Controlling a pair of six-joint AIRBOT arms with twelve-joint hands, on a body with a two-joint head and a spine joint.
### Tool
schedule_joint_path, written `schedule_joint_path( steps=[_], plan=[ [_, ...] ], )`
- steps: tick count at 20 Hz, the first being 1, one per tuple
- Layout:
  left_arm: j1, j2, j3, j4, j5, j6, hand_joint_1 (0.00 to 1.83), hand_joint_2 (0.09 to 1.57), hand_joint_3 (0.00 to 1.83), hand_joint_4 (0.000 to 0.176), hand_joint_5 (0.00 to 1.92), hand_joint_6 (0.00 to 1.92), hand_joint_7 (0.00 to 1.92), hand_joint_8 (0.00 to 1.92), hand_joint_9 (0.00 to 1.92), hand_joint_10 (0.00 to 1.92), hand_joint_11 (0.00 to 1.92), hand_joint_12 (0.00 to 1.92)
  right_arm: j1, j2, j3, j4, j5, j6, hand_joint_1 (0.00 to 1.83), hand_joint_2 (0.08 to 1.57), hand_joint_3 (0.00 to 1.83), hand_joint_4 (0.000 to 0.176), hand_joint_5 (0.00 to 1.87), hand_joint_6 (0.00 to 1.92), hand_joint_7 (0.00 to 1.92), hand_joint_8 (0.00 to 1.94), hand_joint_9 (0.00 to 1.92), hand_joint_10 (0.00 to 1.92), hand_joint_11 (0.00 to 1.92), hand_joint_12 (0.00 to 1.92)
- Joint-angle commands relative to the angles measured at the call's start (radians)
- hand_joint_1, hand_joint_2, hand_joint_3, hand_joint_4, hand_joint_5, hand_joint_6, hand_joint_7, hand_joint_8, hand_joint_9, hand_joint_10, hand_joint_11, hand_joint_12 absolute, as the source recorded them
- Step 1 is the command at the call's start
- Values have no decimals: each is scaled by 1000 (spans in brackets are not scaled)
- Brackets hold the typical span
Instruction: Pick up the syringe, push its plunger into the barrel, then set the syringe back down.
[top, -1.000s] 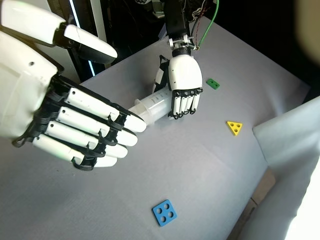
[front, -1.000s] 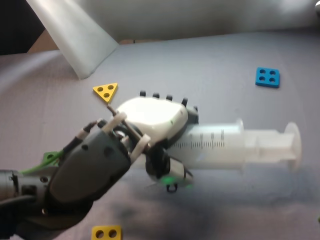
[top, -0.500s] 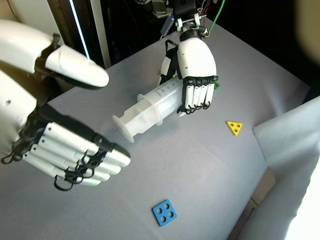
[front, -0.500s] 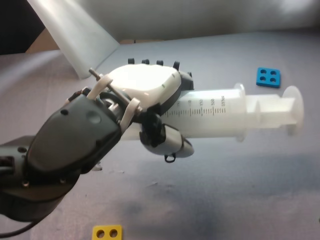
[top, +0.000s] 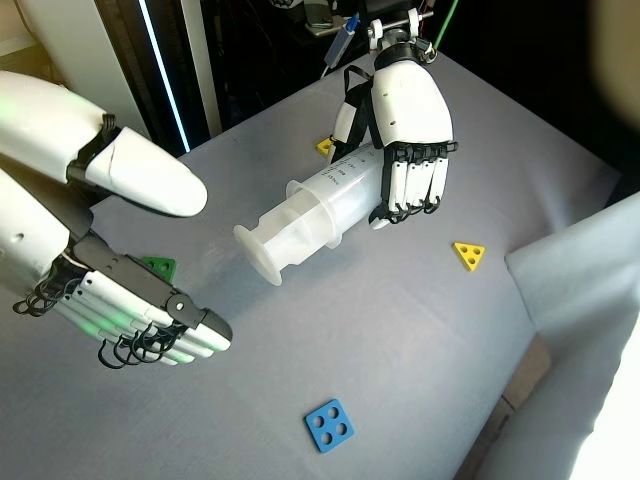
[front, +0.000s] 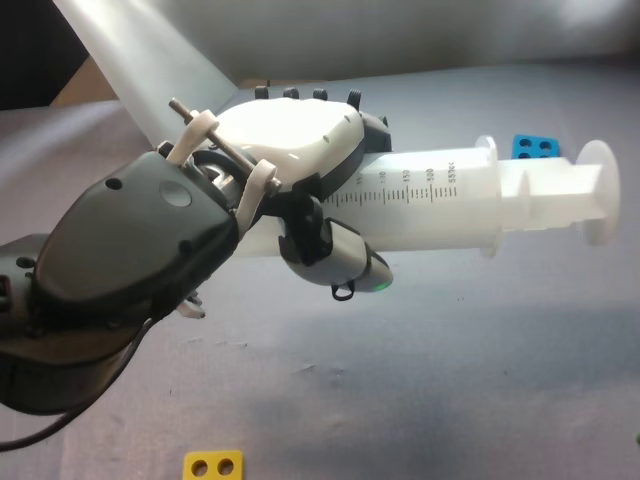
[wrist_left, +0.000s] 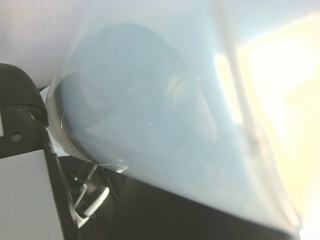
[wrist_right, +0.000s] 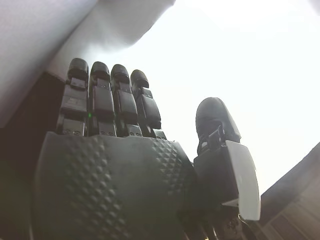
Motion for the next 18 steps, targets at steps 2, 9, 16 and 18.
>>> schedule_joint_path(
  steps=[2,9,16,18],
  plan=[
    [-24,3,1,49,-36,2,1344,1215,0,0,760,1095,791,1409,701,1496,533,1224,9,-17,-2,-17,55,5,0,1279,0,0,139,3,107,3,74,2,0,154],
    [-34,3,1,43,-32,2,1348,1206,2,0,786,1062,798,1393,716,1479,547,1212,31,-98,4,-5,52,7,0,1271,0,0,150,4,112,3,79,3,0,175],
    [-42,3,1,34,-27,10,1350,1200,0,0,791,1070,820,1355,724,1458,541,1213,62,-153,3,12,-13,8,0,1262,0,0,163,5,122,4,85,4,0,159],
    [-44,3,1,32,-27,13,1352,1195,0,0,788,1079,832,1328,742,1443,555,1191,67,-168,2,28,-34,8,0,1259,0,0,161,3,120,3,85,3,0,162]
  ],
)
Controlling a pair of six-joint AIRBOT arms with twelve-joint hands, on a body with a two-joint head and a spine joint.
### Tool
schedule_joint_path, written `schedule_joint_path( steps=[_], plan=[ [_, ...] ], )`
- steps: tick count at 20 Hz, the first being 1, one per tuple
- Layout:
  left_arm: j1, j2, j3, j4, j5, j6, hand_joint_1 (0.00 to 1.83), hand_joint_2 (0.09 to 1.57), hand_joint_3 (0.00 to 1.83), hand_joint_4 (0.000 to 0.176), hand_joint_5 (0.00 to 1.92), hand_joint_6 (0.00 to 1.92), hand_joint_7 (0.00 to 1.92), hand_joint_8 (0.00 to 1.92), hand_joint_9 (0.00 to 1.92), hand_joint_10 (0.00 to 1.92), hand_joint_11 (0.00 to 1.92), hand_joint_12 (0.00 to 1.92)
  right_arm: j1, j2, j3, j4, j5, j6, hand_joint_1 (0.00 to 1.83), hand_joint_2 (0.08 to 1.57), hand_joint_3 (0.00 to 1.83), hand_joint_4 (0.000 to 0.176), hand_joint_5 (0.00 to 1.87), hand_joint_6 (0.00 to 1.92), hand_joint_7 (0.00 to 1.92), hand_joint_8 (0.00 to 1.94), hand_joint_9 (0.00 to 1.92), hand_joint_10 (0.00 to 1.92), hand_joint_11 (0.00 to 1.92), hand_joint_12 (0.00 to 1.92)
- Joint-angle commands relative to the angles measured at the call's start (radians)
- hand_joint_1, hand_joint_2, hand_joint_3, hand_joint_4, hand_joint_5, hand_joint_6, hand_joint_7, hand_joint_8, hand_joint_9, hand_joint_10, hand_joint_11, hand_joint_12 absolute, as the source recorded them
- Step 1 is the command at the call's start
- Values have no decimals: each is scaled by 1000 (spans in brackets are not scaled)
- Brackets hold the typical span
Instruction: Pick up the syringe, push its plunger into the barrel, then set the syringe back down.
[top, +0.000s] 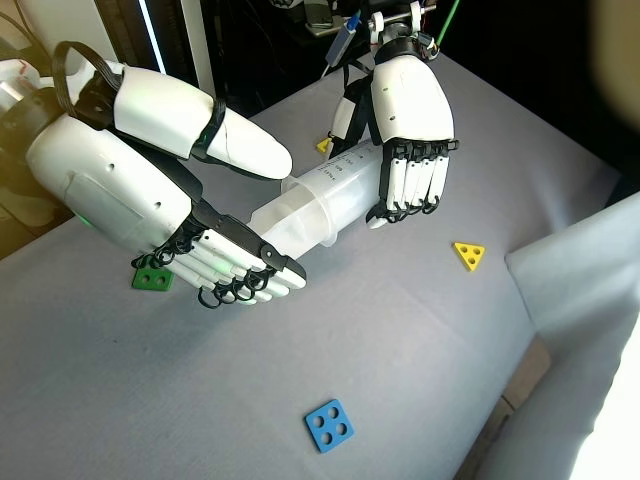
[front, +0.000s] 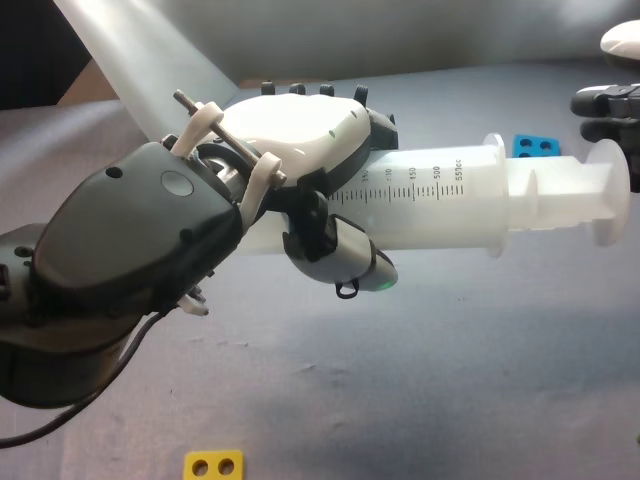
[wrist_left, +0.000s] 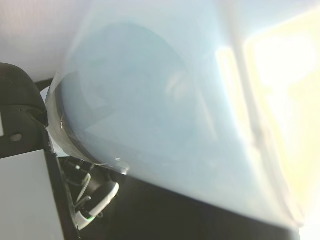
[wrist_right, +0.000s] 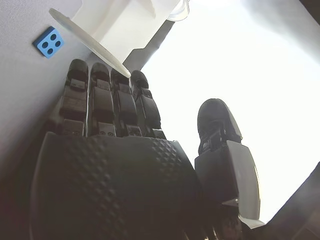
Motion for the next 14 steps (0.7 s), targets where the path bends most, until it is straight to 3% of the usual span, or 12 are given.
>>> schedule_joint_path(
  steps=[1,14],
  plan=[
    [-25,3,1,63,-46,-9,1352,1195,0,0,788,1079,832,1328,742,1443,555,1191,22,-11,-1,-16,20,7,0,1259,0,0,161,3,120,3,85,3,0,162],
    [-26,2,5,62,-46,-7,1345,1214,1,0,771,1091,778,1422,708,1487,557,1218,66,-132,-20,-15,-79,10,0,1255,0,0,183,2,145,2,107,3,0,248]
  ],
)
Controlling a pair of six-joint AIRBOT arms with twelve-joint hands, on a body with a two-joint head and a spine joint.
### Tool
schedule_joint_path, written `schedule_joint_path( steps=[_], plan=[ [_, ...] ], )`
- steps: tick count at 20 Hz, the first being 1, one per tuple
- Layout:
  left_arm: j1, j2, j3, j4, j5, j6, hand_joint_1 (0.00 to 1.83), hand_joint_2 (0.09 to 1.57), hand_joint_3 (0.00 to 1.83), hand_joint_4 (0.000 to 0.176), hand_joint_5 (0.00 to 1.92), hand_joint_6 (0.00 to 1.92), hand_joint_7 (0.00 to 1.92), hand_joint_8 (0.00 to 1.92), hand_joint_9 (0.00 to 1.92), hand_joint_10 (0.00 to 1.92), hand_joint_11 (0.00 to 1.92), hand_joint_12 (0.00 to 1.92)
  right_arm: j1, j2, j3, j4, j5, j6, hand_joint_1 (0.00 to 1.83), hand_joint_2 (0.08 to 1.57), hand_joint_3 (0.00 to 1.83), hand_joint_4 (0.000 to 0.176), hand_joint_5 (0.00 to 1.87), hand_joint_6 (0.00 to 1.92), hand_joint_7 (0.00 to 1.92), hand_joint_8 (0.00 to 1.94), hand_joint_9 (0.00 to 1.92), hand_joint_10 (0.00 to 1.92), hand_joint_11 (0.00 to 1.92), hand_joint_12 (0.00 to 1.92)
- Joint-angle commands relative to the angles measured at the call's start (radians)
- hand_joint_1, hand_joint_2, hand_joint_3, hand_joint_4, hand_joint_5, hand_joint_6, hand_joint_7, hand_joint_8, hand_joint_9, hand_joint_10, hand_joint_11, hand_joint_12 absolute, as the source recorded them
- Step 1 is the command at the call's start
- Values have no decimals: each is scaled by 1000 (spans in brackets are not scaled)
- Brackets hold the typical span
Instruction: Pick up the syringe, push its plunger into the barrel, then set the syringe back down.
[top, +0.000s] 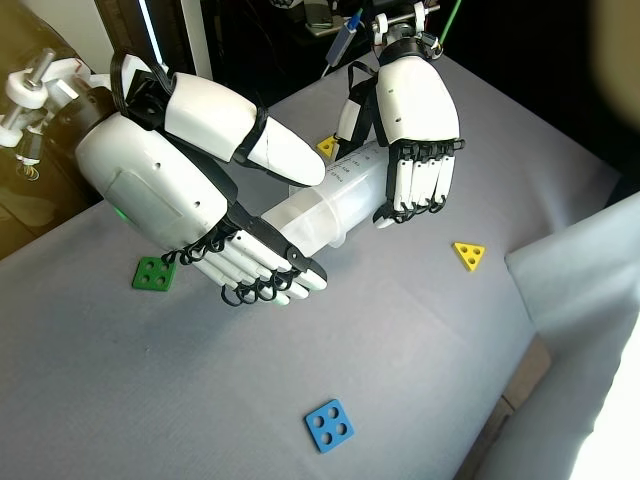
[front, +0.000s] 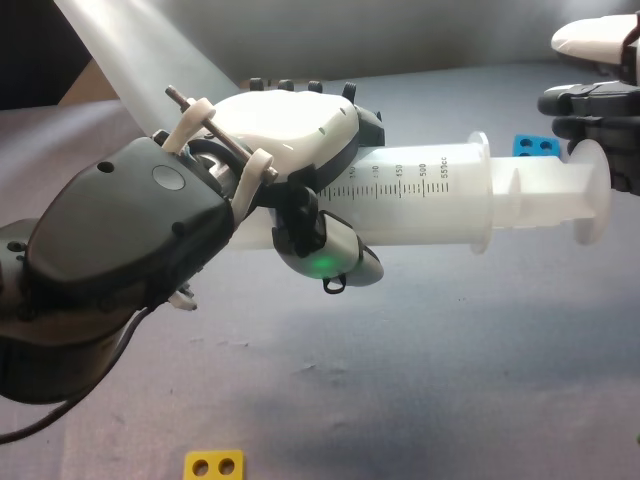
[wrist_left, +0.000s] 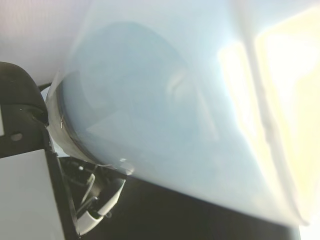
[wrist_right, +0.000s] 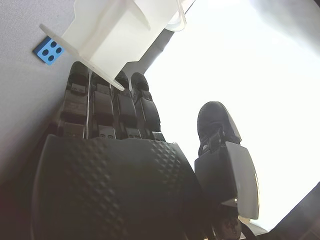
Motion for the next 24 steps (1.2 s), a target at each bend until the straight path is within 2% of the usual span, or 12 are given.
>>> schedule_joint_path(
  steps=[1,7,10,14,21,24],
  plan=[
    [-24,-4,-1,72,-40,-33,1346,1212,0,0,770,1097,782,1415,718,1472,568,1214,14,-16,-14,-20,86,11,0,1255,0,0,178,0,139,0,101,1,0,230],
    [-25,-4,0,72,-40,-33,1344,1217,0,0,770,1100,766,1435,704,1497,561,1238,14,-76,-12,-30,72,29,0,1248,0,0,204,2,159,1,115,2,0,272],
    [-27,-4,0,72,-40,-32,1342,1224,0,0,766,1090,751,1452,693,1525,548,1246,14,-104,-11,-120,45,97,0,1250,0,0,210,3,159,1,115,1,0,249],
    [-34,-4,0,72,-38,-28,1346,1210,0,0,803,1041,772,1420,710,1499,563,1248,12,-143,11,-121,42,102,0,1248,0,0,206,1,158,1,114,2,0,236],
    [-36,-4,-1,69,-38,-25,1344,1217,1,0,777,1079,769,1426,695,1516,540,1246,14,-225,57,-130,55,101,0,1248,0,0,211,4,168,2,123,4,0,269],
    [-36,-4,0,69,-38,-25,1340,1229,0,0,741,1123,753,1458,688,1533,534,1284,17,-266,72,-171,54,97,0,1246,0,0,197,0,156,0,114,0,0,249]
  ],
)
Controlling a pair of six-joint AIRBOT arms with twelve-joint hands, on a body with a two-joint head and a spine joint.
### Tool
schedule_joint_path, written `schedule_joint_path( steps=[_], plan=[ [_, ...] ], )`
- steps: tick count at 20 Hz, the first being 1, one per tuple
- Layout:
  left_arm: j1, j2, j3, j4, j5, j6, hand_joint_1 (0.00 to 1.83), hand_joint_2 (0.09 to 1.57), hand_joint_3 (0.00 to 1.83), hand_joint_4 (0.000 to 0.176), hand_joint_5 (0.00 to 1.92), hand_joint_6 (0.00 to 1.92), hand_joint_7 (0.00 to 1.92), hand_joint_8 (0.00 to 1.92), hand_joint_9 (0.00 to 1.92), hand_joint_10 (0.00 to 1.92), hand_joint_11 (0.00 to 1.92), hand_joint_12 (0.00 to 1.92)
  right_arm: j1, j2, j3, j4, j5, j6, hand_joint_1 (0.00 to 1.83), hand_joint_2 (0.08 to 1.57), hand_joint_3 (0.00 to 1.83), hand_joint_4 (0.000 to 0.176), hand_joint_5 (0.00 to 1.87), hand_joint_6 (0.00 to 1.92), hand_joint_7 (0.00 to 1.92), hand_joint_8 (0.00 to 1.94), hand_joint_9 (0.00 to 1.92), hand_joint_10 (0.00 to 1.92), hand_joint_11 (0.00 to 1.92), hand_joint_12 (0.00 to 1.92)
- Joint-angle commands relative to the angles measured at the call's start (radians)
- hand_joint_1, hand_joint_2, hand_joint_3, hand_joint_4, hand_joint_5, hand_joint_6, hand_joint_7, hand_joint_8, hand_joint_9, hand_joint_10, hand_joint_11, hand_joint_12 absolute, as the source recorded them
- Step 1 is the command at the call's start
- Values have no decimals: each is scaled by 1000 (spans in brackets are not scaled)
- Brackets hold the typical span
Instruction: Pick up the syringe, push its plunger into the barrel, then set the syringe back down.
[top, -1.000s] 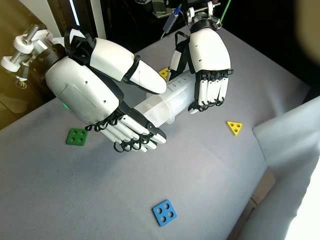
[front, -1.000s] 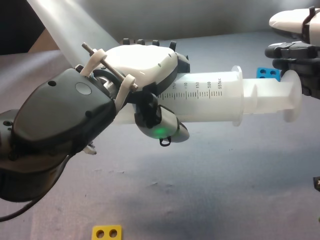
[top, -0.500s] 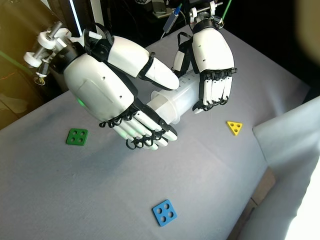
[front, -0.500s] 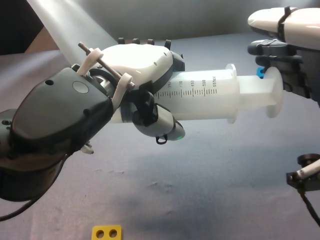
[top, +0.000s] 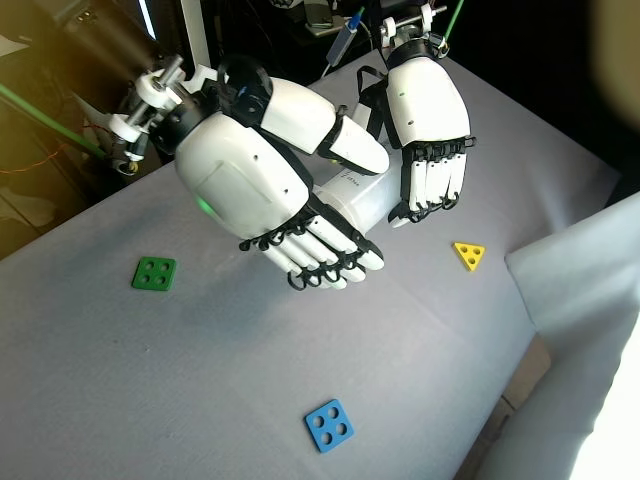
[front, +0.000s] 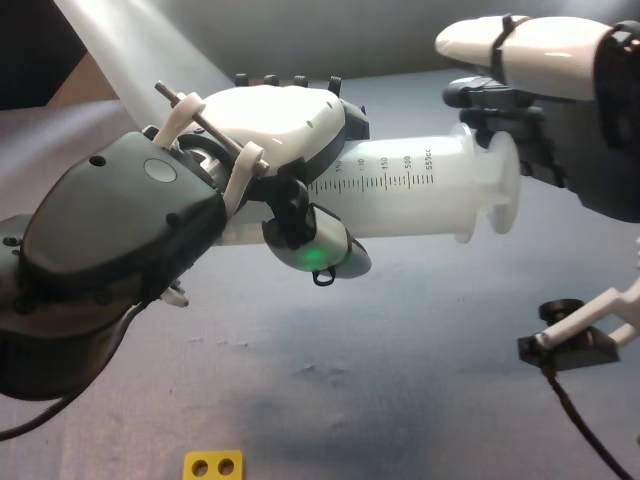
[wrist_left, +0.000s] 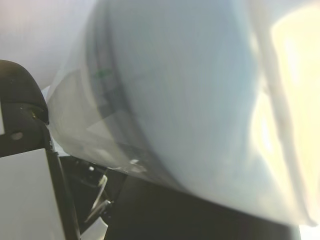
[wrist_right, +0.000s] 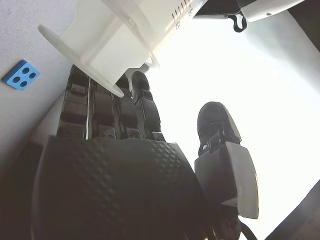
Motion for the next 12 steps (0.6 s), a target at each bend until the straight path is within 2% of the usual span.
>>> schedule_joint_path(
  steps=[1,8,12],
  plan=[
    [-32,-6,-4,92,-14,-34,1340,1229,0,0,743,1126,748,1459,689,1535,529,1288,20,-27,-10,-39,129,11,0,1244,0,0,203,3,159,2,116,1,0,248],
    [-35,-5,-3,88,-14,-33,1344,1219,0,0,786,1060,749,1463,699,1508,559,1253,49,-93,2,-76,117,7,0,1246,0,0,202,1,169,1,125,3,0,299],
    [-35,-5,-3,88,-14,-32,1340,1228,1,0,764,1089,739,1489,679,1528,548,1267,34,-45,2,-75,95,-1,0,1251,2,0,204,2,173,2,128,4,0,296]
  ],
)
